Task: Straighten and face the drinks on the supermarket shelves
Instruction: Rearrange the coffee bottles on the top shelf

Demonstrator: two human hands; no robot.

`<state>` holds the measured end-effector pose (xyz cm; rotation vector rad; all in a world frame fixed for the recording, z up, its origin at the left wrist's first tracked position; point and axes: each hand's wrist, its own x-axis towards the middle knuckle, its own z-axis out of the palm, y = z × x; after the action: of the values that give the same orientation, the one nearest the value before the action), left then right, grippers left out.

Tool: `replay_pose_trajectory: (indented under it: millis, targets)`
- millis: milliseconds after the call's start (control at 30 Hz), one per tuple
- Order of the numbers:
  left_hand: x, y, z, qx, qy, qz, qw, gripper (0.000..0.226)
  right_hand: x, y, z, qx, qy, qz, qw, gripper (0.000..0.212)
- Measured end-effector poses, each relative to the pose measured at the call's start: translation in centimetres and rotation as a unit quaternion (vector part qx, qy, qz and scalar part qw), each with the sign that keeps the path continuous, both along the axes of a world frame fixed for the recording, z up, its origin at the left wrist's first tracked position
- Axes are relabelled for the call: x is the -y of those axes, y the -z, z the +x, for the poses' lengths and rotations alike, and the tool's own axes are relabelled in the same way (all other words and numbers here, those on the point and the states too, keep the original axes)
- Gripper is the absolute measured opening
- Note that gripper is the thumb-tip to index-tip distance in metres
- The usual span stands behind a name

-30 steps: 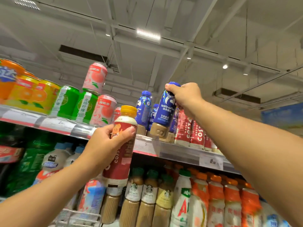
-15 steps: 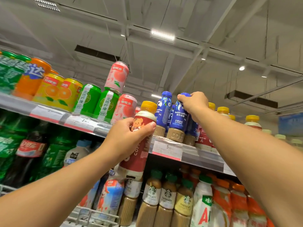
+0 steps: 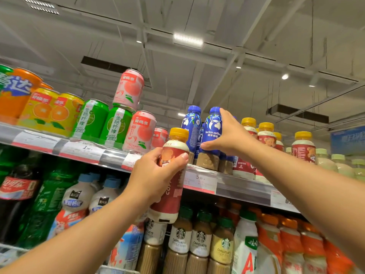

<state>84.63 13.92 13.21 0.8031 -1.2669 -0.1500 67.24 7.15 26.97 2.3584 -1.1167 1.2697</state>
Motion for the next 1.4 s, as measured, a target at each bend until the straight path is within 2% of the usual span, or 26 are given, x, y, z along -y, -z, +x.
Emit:
replay_pose_trajectory:
  millis: [200, 533, 667, 733, 833, 867, 967, 1067, 1167, 1267, 1333, 1400]
  targets:
    - [-0.1, 0.0, 0.3, -0.011, 0.033, 0.003, 0.999, 0.047, 0.5, 0.4, 1.2, 0.003, 0.035, 0.03, 0.999, 0.125]
    - [-0.5, -0.1, 0.4, -0.005, 0.041, 0.007, 0.999, 0.045, 2.4, 0.7, 2.0, 0.014, 0.035, 0.026, 0.999, 0.123]
    - [-0.4, -0.2, 0.4, -0.001, 0.034, 0.008, 0.999, 0.043, 1.9, 1.0, 1.8, -0.014, 0.067, 0.01, 0.998, 0.12]
    - [-0.5, -0.2, 0.4, 0.002, 0.032, 0.01, 0.999, 0.044, 1.2, 1.6, 1.8, -0.028, 0.074, -0.02, 0.997, 0.108]
    - [-0.8, -0.3, 0.1, -0.003, 0.032, 0.014, 0.999, 0.045, -1.6, 4.0, 1.5, 0.007, -0.012, -0.085, 0.996, 0.058]
    - [-1.0, -0.3, -0.1, -0.008, 0.028, 0.011, 1.0, 0.045, -2.7, 5.1, 1.3, 0.026, -0.042, -0.085, 0.995, 0.047]
    - [-2.1, -0.2, -1.3, -0.018, -0.007, -0.039, 0.999, 0.041, -6.2, 9.4, -0.2, 0.042, -0.138, 0.04, 0.989, 0.042]
    - [-3.3, -0.4, -3.7, -0.039, 0.007, -0.079, 0.996, 0.044, -9.5, 13.5, -2.1, 0.038, -0.257, 0.217, 0.941, 0.054]
    - [-3.7, -0.9, -6.9, -0.052, -0.008, -0.025, 0.998, 0.05, -10.4, 15.3, -3.3, 0.076, -0.274, 0.246, 0.927, 0.071]
    - [-3.8, -0.7, -9.9, -0.037, -0.014, 0.043, 0.998, 0.047, -10.2, 15.7, -5.1, 0.138, -0.228, 0.25, 0.931, 0.065]
    - [-4.0, -0.7, -11.1, -0.025, 0.069, 0.09, 0.993, 0.043, -10.1, 15.9, -7.1, 0.145, -0.22, 0.28, 0.923, 0.057]
    - [-4.3, -0.9, -11.8, 0.008, 0.163, 0.144, 0.976, 0.042, -10.1, 16.1, -9.5, 0.153, -0.265, 0.341, 0.889, 0.054]
